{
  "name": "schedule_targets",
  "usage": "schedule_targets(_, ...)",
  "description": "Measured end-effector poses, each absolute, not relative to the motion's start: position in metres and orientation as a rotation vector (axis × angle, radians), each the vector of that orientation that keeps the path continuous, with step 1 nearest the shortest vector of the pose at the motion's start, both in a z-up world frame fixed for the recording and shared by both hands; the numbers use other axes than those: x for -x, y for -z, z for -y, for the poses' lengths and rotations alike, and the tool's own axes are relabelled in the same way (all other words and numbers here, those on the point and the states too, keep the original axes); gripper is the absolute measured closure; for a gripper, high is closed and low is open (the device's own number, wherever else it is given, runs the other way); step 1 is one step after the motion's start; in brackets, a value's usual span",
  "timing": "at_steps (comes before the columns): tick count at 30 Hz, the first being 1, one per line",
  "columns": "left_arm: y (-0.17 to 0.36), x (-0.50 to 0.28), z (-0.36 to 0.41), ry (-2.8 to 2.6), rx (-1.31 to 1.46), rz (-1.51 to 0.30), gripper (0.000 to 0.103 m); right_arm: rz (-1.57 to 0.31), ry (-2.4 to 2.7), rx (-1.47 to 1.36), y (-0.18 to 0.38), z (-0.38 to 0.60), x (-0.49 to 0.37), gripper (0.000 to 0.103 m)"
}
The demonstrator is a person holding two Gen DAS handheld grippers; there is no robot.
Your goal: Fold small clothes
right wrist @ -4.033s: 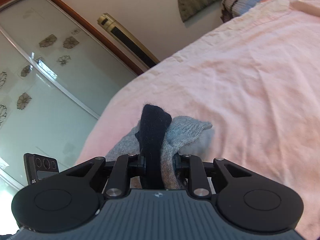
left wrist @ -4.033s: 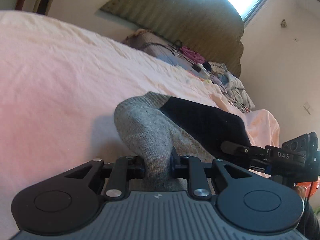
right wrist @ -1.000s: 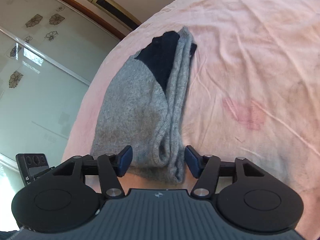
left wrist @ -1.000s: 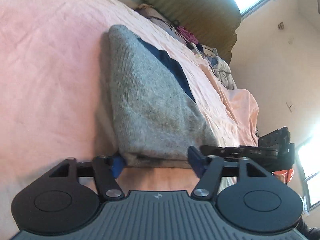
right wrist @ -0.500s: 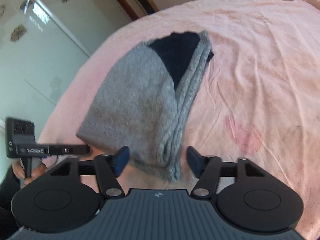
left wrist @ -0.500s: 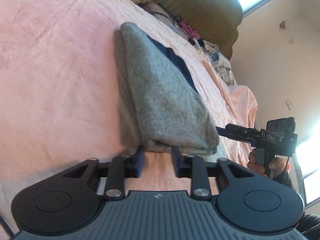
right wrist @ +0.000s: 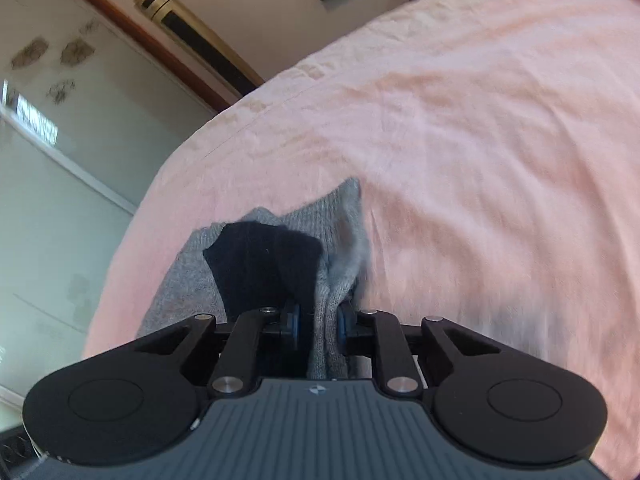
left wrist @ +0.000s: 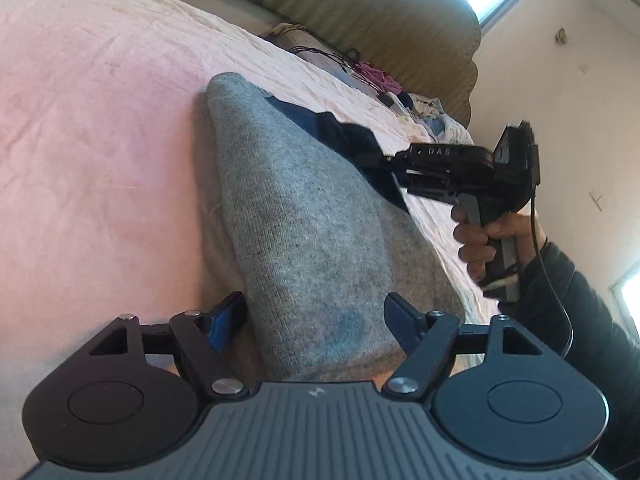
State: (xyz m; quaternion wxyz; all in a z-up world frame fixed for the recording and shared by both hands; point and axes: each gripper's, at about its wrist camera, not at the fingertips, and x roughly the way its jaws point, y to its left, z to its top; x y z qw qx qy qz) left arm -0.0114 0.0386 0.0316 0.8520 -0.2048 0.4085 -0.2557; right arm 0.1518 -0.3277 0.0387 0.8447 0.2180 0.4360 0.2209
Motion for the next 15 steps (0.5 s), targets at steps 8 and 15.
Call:
schedule_targets(8,-0.049,0.026,-0.042,0.465,0.241,-0.826,0.062,-0.921,-0.428,-0.501,-0.035,0.346,-0.15,0.066)
schedule_targets(15,-0.098,0.018,-0.001,0.462,0.069,-0.576,0.055,-0.731,-0.477,-0.428,-0.089,0.312,-0.132,0.043)
